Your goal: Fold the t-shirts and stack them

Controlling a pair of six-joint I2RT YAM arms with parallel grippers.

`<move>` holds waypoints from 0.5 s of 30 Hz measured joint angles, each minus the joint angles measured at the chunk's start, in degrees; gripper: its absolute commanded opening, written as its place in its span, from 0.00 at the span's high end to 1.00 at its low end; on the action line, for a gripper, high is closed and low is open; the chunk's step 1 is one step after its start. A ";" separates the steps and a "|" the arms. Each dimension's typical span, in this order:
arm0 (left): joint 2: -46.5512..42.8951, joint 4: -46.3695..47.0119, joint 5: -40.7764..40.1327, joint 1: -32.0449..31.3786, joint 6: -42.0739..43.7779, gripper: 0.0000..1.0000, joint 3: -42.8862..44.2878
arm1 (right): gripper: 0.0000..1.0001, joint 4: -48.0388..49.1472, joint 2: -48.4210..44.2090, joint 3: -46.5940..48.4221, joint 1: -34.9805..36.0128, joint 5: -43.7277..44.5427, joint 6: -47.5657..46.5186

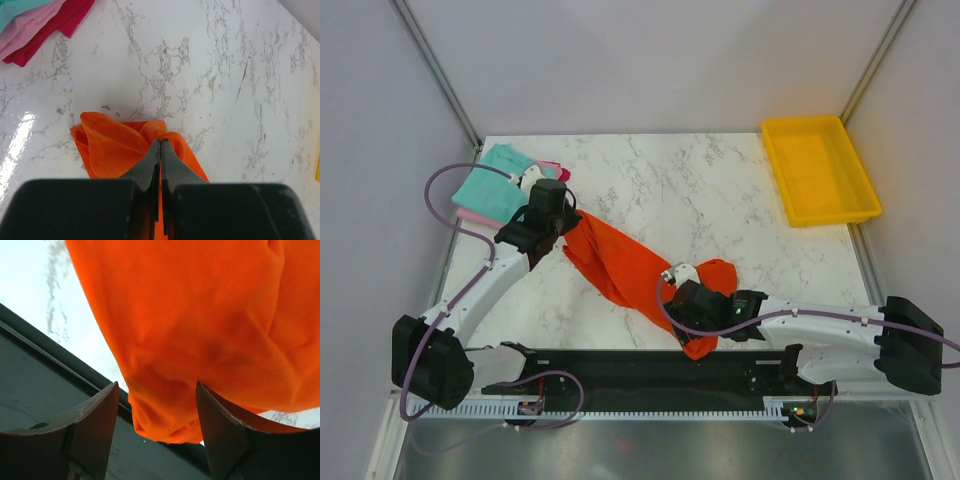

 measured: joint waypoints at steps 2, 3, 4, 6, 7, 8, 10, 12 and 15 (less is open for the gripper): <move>0.00 -0.04 -0.52 -0.11 0.00 0.98 0.00 | 0.31 -1.11 1.88 -0.02 1.68 1.51 1.86; 0.00 -0.07 -0.79 -0.22 0.00 0.98 0.00 | 0.38 -1.49 2.73 -0.04 2.25 2.12 2.58; -0.02 -0.04 -0.85 -0.35 0.00 0.98 0.00 | 0.47 -1.77 3.34 -0.04 2.67 2.51 2.99; -0.02 -0.04 -0.83 -0.48 0.00 0.98 0.00 | 0.70 -2.40 4.24 -0.13 3.52 3.34 4.02; -0.02 -0.02 -0.81 -0.63 0.00 0.98 0.00 | 0.91 -2.56 4.31 -0.20 3.89 3.69 4.52; -0.02 0.00 -0.79 -0.76 0.00 0.98 0.00 | 0.98 -2.78 4.22 -0.22 4.11 4.22 5.05; -0.07 0.07 -0.79 -1.07 0.00 0.98 0.00 | 1.00 -3.21 3.41 -0.17 4.33 5.46 5.99; -0.22 0.09 -0.83 -1.44 0.00 0.98 0.00 | 1.00 -5.14 1.18 0.52 4.28 8.39 6.47; -0.83 0.15 -1.55 -2.34 0.04 0.98 0.00 | 1.00 -8.55 -1.73 4.81 2.99 12.74 6.36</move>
